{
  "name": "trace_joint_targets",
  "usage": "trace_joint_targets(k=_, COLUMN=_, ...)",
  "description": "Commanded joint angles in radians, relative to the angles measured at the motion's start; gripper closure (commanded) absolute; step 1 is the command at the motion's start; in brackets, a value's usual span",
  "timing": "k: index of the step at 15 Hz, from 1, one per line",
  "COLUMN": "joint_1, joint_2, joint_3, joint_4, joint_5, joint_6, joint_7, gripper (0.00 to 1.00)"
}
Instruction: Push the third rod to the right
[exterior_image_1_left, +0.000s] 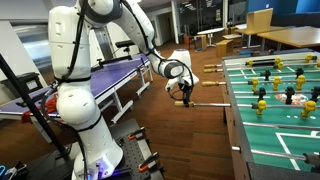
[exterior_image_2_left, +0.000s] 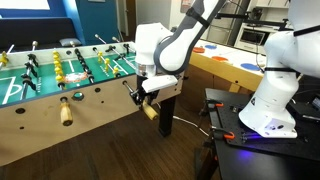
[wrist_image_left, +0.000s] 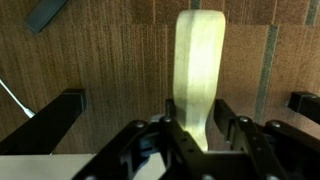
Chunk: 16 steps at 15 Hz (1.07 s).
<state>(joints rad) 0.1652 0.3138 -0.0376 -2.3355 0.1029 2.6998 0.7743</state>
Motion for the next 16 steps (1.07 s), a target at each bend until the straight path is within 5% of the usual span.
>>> trace_joint_targets(k=1, joint_1=0.021, joint_2=0.020, joint_3=-0.019, joint_4=0.042, joint_5=-0.038, joint_6=-0.054, joint_7=0.043, gripper=0.87)
trace_joint_targets(k=16, joint_1=-0.048, joint_2=0.089, joint_3=-0.099, joint_4=0.164, joint_5=-0.066, joint_6=-0.072, joint_7=-0.006, gripper=0.91)
